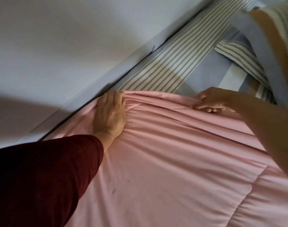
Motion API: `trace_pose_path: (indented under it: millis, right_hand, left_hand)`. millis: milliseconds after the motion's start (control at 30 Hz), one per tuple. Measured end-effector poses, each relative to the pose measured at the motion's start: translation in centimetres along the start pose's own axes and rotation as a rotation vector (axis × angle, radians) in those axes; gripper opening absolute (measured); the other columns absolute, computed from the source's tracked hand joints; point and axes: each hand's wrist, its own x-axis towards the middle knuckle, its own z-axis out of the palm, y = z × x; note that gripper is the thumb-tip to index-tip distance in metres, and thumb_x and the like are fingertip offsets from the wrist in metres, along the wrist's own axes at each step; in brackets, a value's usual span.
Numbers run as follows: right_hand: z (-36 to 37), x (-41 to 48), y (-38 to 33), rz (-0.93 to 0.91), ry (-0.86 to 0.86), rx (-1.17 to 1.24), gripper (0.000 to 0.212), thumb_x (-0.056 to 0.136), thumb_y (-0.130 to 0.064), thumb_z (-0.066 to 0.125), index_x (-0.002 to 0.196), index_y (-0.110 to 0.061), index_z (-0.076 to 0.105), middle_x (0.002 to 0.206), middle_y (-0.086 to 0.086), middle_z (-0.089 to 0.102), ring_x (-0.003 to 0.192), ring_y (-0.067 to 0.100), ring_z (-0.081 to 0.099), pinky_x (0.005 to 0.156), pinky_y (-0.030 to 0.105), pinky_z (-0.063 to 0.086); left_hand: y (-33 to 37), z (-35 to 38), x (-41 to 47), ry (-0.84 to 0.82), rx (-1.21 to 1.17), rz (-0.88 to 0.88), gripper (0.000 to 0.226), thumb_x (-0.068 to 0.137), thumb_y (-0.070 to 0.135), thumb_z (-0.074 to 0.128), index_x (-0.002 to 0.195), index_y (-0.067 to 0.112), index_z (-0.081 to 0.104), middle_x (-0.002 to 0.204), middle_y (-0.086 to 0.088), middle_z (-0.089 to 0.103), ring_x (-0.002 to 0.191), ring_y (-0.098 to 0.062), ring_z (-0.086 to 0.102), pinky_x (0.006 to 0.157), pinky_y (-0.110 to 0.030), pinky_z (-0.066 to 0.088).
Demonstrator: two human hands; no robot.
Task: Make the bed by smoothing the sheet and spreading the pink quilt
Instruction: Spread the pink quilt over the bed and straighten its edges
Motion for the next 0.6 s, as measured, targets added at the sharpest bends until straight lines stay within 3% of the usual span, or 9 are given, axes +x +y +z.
trace_pose_path:
  millis: [67,100,167,233,333,433,533,600]
  right_hand:
    - [-0.1,0.0,1.6,0.083,0.038,-0.085,0.011,0.087,-0.014,0.067,0.08,-0.007,0.062,0.049,0.004,0.052,0.041,0.016,0.042,0.039,0.017,0.033]
    - [0.0,0.4,2.0,0.107,0.116,-0.118,0.014,0.086,-0.018,0.069,0.08,-0.005,0.066,0.056,0.005,0.058,0.047,0.019,0.051,0.045,0.021,0.041]
    - [0.6,1.3,2.1,0.129,0.362,0.0,0.016,0.084,-0.025,0.071,0.082,-0.01,0.073,0.074,0.01,0.07,0.072,0.026,0.068,0.071,0.031,0.056]
    - [0.4,1.8,0.4,0.149,0.684,0.188,0.016,0.084,-0.019,0.063,0.093,-0.014,0.074,0.095,0.016,0.072,0.093,0.034,0.068,0.086,0.037,0.054]
    - [-2.7,2.4,-4.6,-0.021,1.051,0.225,0.032,0.081,-0.012,0.049,0.105,-0.013,0.071,0.106,0.017,0.068,0.102,0.035,0.061,0.084,0.037,0.046]
    - [-6.1,4.9,-9.8,-0.138,1.146,0.289,0.033,0.08,-0.013,0.045,0.102,-0.015,0.07,0.107,0.011,0.067,0.103,0.029,0.06,0.079,0.033,0.042]
    - [-6.0,9.8,-12.3,-0.113,1.11,0.353,0.031,0.086,-0.021,0.046,0.105,-0.015,0.07,0.112,0.01,0.066,0.103,0.027,0.061,0.073,0.029,0.041]
    - [-4.5,13.2,-12.8,-0.062,1.047,0.392,0.03,0.089,-0.026,0.05,0.108,-0.016,0.07,0.116,0.01,0.064,0.106,0.028,0.061,0.077,0.029,0.045]
  left_hand:
    - [0.2,-0.1,0.0,-0.006,0.017,-0.001,0.015,0.095,0.018,0.043,0.104,0.013,0.054,0.098,-0.01,0.055,0.089,-0.031,0.05,0.083,-0.041,0.038]
    - [0.2,-0.1,-0.1,-0.006,0.027,-0.002,0.016,0.095,0.018,0.043,0.106,0.013,0.054,0.099,-0.01,0.055,0.09,-0.031,0.05,0.083,-0.041,0.037]
    - [0.3,-0.3,0.0,-0.012,0.05,-0.016,0.022,0.094,0.02,0.045,0.114,0.015,0.053,0.103,-0.01,0.054,0.092,-0.032,0.051,0.083,-0.042,0.035]
    - [0.6,-0.4,-0.1,-0.026,0.089,-0.026,0.032,0.093,0.022,0.046,0.124,0.017,0.05,0.106,-0.01,0.053,0.095,-0.032,0.05,0.085,-0.042,0.033]
    - [0.6,-0.3,-0.2,-0.029,0.124,-0.025,0.041,0.093,0.024,0.045,0.135,0.022,0.044,0.106,-0.009,0.051,0.096,-0.032,0.049,0.086,-0.043,0.033]
    - [0.7,-0.1,-0.2,-0.048,0.145,-0.049,0.049,0.094,0.025,0.044,0.142,0.025,0.037,0.11,-0.009,0.051,0.097,-0.032,0.048,0.088,-0.044,0.033]
    - [1.0,0.1,-0.4,-0.06,0.153,-0.055,0.056,0.093,0.024,0.049,0.146,0.027,0.032,0.11,-0.005,0.05,0.095,-0.03,0.047,0.089,-0.043,0.034]
    - [0.6,0.6,-0.1,-0.056,0.155,-0.052,0.06,0.09,0.022,0.052,0.147,0.031,0.033,0.107,-0.003,0.05,0.094,-0.028,0.047,0.09,-0.042,0.034]
